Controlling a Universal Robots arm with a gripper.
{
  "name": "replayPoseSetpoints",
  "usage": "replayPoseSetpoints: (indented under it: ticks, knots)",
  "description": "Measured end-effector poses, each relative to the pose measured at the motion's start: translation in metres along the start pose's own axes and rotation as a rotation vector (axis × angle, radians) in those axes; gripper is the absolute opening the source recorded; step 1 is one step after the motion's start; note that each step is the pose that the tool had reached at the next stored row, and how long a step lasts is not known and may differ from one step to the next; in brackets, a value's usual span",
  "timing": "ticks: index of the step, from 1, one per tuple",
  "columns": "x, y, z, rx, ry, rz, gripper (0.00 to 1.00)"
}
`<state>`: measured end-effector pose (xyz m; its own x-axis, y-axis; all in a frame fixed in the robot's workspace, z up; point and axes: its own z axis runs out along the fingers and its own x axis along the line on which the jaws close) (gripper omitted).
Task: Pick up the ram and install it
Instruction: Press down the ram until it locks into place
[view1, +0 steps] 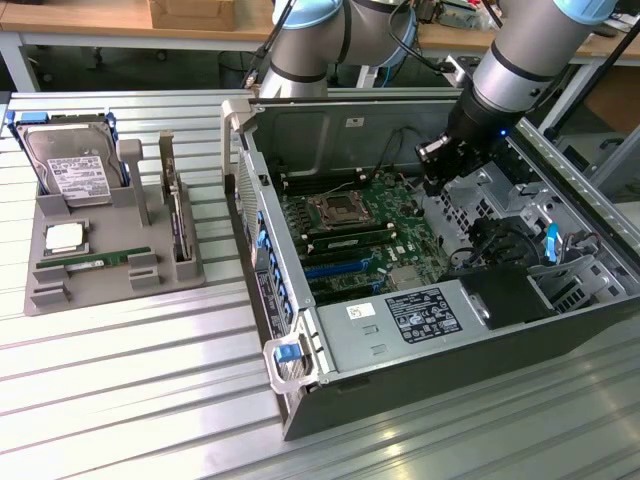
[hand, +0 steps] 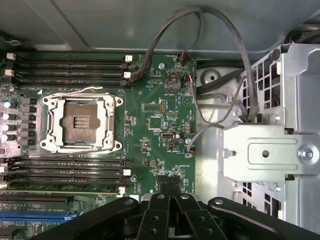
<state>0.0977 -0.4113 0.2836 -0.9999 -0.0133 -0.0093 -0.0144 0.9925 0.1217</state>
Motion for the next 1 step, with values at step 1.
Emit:
replayPoseSetpoints:
  ticks: [1]
  knots:
    - [0.0000, 0.0000, 0.0000, 0.0000, 0.0000, 0.000, 0.10]
